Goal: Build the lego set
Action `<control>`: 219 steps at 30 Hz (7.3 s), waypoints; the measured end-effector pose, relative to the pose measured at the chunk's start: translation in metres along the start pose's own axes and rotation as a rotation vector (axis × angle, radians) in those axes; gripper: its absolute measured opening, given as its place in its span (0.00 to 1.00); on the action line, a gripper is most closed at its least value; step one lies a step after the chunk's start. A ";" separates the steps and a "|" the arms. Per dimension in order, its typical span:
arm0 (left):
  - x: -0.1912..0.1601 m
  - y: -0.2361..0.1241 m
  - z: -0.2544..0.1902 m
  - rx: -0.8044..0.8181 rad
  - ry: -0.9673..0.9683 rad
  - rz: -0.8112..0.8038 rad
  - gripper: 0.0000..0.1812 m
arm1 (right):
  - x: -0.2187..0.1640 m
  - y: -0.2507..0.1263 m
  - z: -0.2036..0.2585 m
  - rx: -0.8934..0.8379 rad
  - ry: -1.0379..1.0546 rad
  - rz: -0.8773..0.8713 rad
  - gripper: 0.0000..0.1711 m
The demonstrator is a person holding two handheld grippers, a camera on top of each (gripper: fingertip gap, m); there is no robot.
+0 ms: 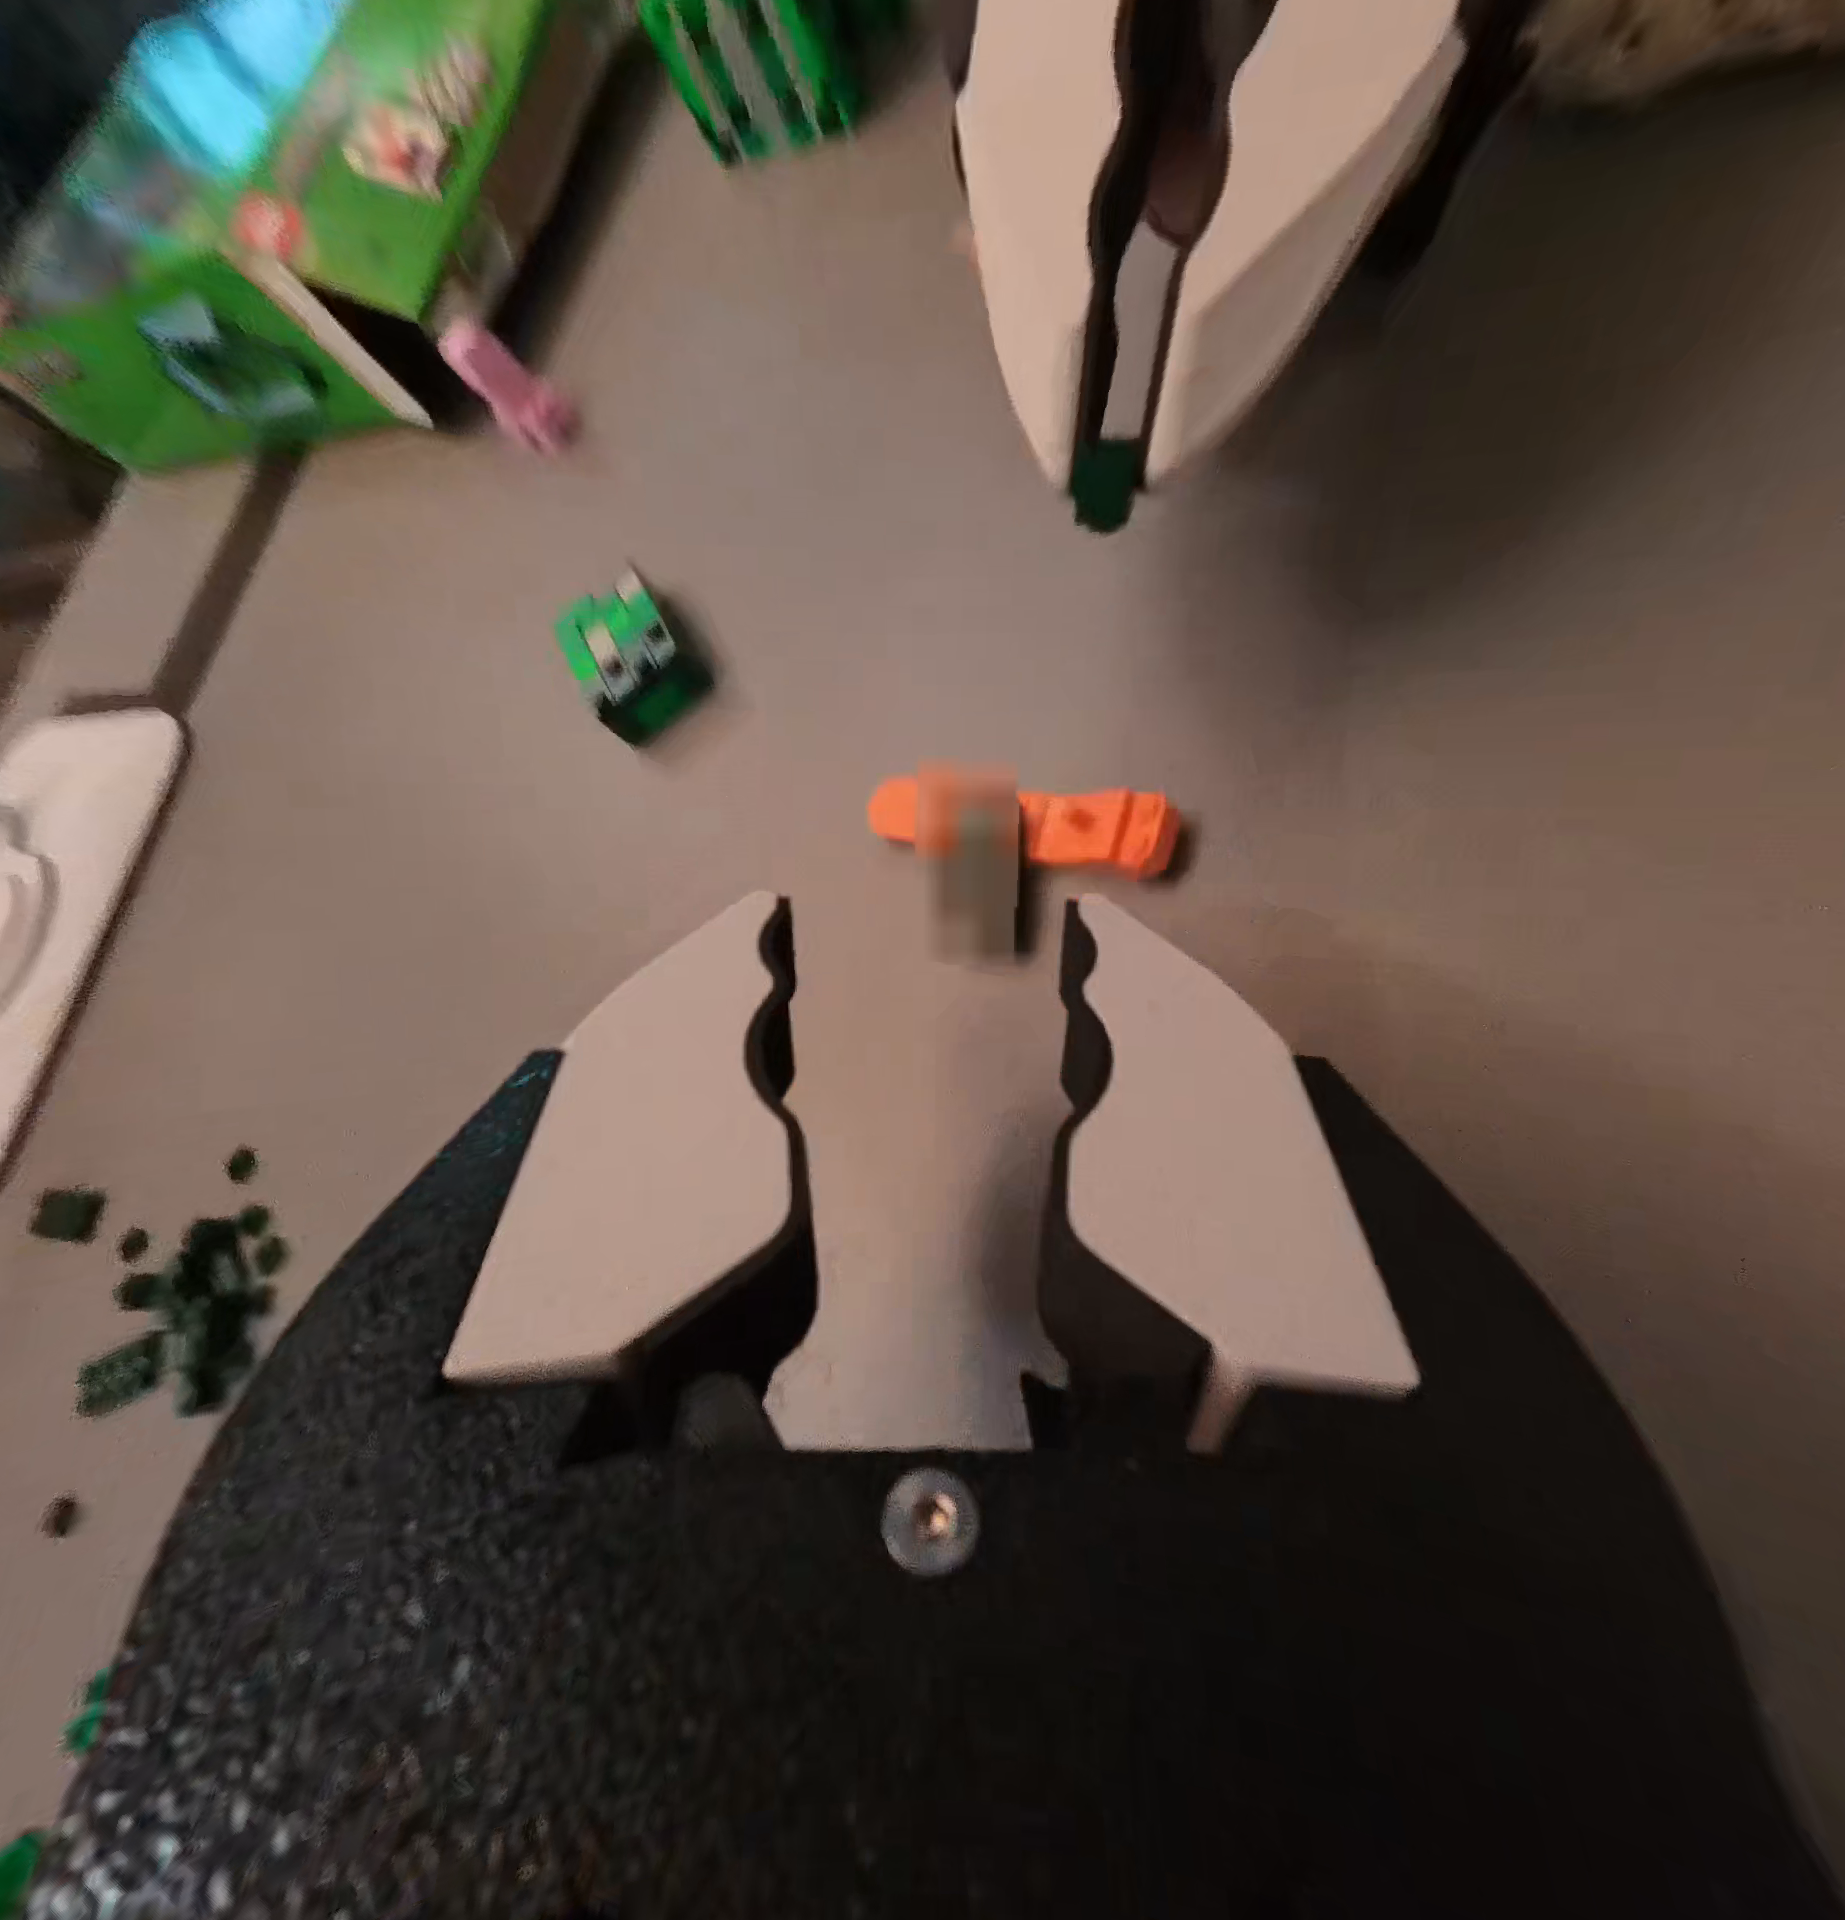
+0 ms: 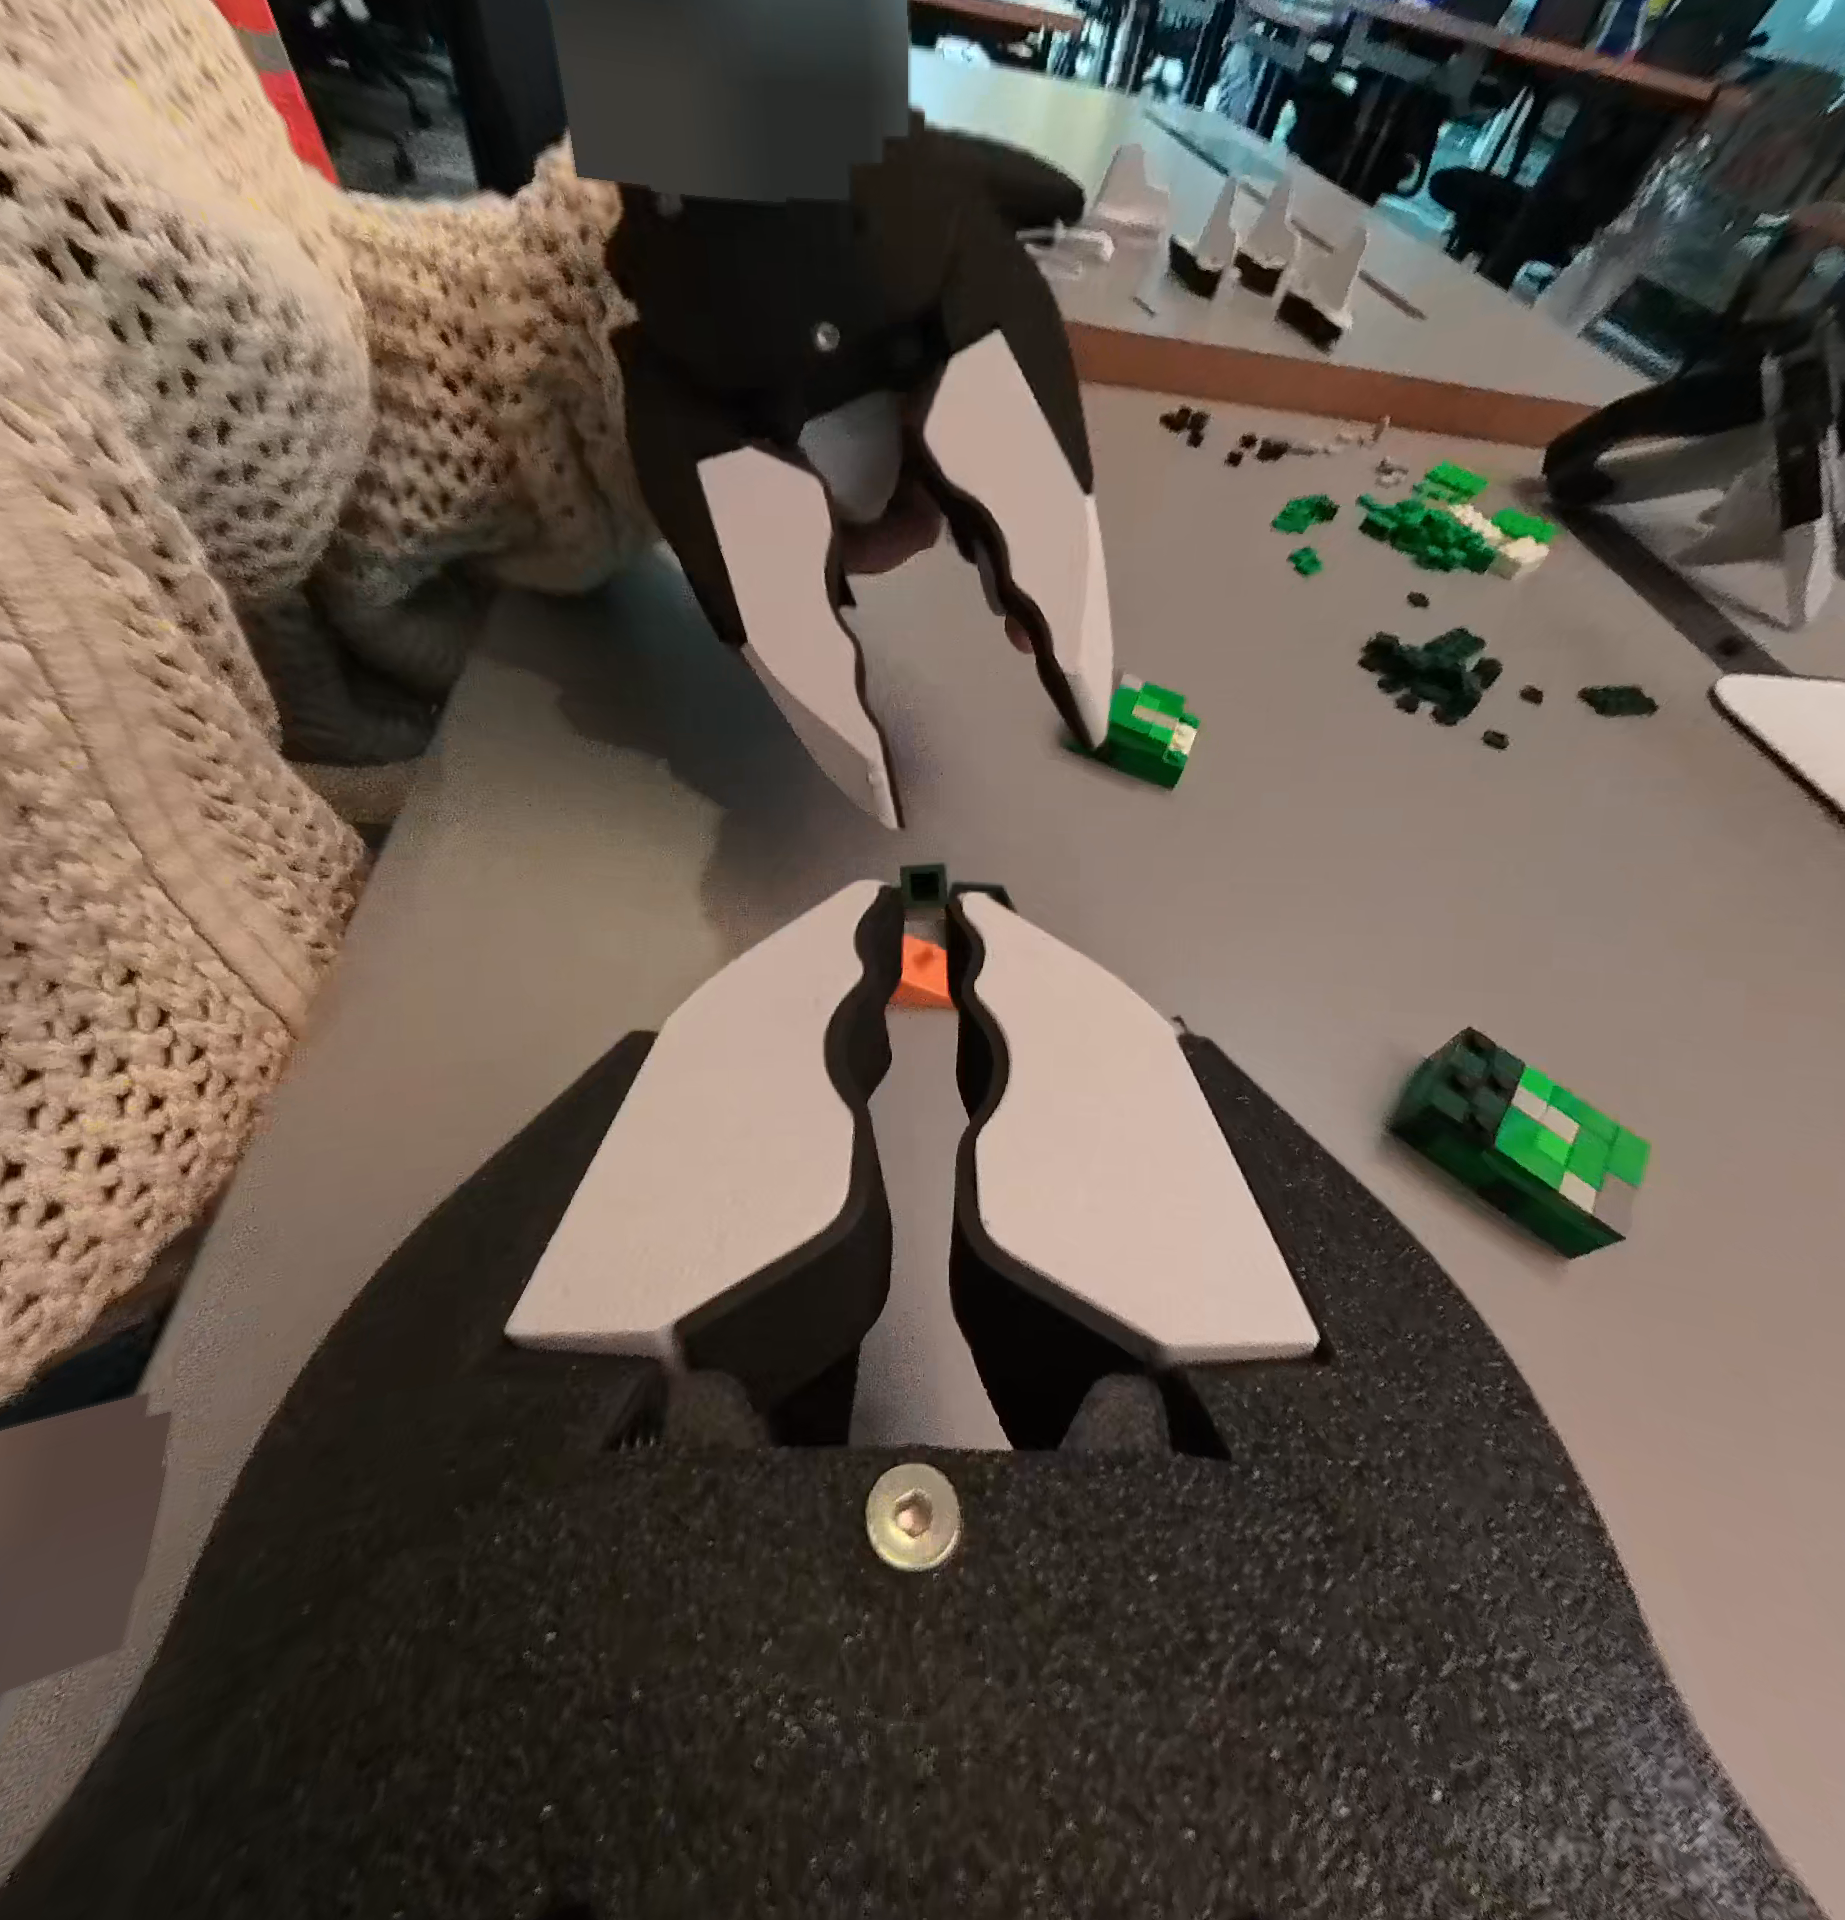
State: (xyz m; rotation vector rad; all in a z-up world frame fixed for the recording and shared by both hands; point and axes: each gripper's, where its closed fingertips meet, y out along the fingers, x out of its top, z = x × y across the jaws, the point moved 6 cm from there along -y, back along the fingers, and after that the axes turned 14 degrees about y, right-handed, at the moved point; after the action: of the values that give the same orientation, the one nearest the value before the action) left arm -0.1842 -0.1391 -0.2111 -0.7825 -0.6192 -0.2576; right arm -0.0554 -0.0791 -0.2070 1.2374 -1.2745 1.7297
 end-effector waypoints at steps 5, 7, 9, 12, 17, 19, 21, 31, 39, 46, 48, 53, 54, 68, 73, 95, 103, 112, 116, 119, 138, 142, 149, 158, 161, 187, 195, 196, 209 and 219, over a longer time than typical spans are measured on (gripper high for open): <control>-0.019 0.018 -0.001 -0.133 -0.076 0.020 0.25 | -0.006 0.015 -0.017 0.032 -0.001 0.063 0.04; -0.022 0.026 0.001 -0.172 -0.061 0.038 0.21 | -0.007 0.020 -0.025 0.040 0.016 0.092 0.04; -0.021 0.031 0.003 -0.212 -0.059 0.026 0.19 | -0.008 0.025 -0.032 0.048 0.044 0.133 0.04; -0.018 0.036 0.004 -0.264 -0.041 0.020 0.15 | -0.009 0.031 -0.036 0.059 0.064 0.197 0.04; -0.012 0.042 0.006 -0.287 0.035 0.023 0.14 | -0.011 0.036 -0.040 0.060 0.072 0.236 0.04; -0.010 0.044 0.007 -0.304 0.052 0.022 0.13 | -0.012 0.035 -0.042 0.063 0.094 0.237 0.04; -0.009 0.046 0.006 -0.333 0.063 0.017 0.10 | -0.013 0.033 -0.043 0.048 0.111 0.236 0.04; 0.000 0.053 0.025 -0.524 0.221 0.141 0.09 | -0.012 0.028 -0.048 -0.037 0.178 0.322 0.04; 0.006 0.060 0.025 -0.655 0.219 0.129 0.09 | -0.016 0.031 -0.048 0.035 0.320 0.315 0.04; 0.007 0.058 0.022 -0.660 0.230 0.143 0.09 | -0.015 0.030 -0.045 0.041 0.315 0.337 0.04; 0.007 0.058 0.022 -0.658 0.236 0.147 0.09 | -0.014 0.031 -0.042 0.036 0.293 0.345 0.04; 0.008 0.058 0.022 -0.652 0.230 0.157 0.09 | -0.013 0.030 -0.039 -0.010 0.259 0.379 0.04; 0.008 0.058 0.022 -0.648 0.224 0.164 0.09 | -0.012 0.030 -0.039 -0.025 0.258 0.388 0.04; 0.004 0.057 0.028 -0.580 0.215 0.249 0.09 | -0.020 0.012 -0.043 -0.133 0.293 0.393 0.04; 0.001 0.057 0.031 -0.577 0.205 0.247 0.09 | -0.026 0.011 -0.043 -0.170 0.224 0.445 0.05; -0.001 0.056 0.032 -0.583 0.197 0.253 0.09 | -0.027 0.004 -0.042 -0.151 0.146 0.413 0.09; -0.001 0.056 0.032 -0.582 0.199 0.250 0.09 | -0.027 0.004 -0.040 -0.128 0.155 0.409 0.06; 0.000 0.056 0.031 -0.591 0.200 0.239 0.09 | -0.021 0.002 -0.040 -0.125 0.153 0.352 0.06; 0.000 0.055 0.030 -0.594 0.204 0.238 0.09 | -0.023 0.005 -0.040 -0.130 0.145 0.367 0.06; 0.000 0.055 0.031 -0.594 0.205 0.233 0.09 | -0.024 0.005 -0.039 -0.114 0.139 0.362 0.07; 0.001 0.058 0.029 -0.601 0.196 0.202 0.09 | -0.008 0.011 -0.040 -0.077 0.183 0.194 0.04; 0.002 0.058 0.029 -0.593 0.204 0.203 0.09 | -0.010 0.020 -0.039 -0.089 0.178 0.224 0.04; 0.002 0.058 0.030 -0.584 0.213 0.218 0.09 | -0.012 0.029 -0.037 -0.113 0.150 0.267 0.04; 0.002 0.057 0.029 -0.580 0.228 0.226 0.09 | -0.012 0.030 -0.037 -0.136 0.123 0.292 0.04; 0.002 0.057 0.029 -0.578 0.231 0.228 0.09 | -0.012 0.030 -0.037 -0.143 0.112 0.298 0.04; 0.003 0.056 0.026 -0.590 0.245 0.240 0.09 | -0.010 0.026 -0.034 -0.165 0.115 0.373 0.04; 0.004 0.055 0.026 -0.590 0.249 0.246 0.09 | -0.009 0.028 -0.033 -0.159 0.112 0.372 0.04; 0.004 0.055 0.026 -0.590 0.249 0.246 0.09 | -0.009 0.028 -0.032 -0.157 0.113 0.371 0.04; 0.003 0.055 0.026 -0.596 0.236 0.253 0.09 | -0.009 0.030 -0.030 -0.148 0.107 0.366 0.04; 0.003 0.055 0.026 -0.595 0.239 0.252 0.09 | -0.009 0.032 -0.030 -0.152 0.099 0.369 0.04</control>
State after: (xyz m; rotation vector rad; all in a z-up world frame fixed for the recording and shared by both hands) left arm -0.1684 -0.0827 -0.2266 -1.3676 -0.2056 -0.3022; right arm -0.0895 -0.0606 -0.2289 0.8576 -1.6178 1.8764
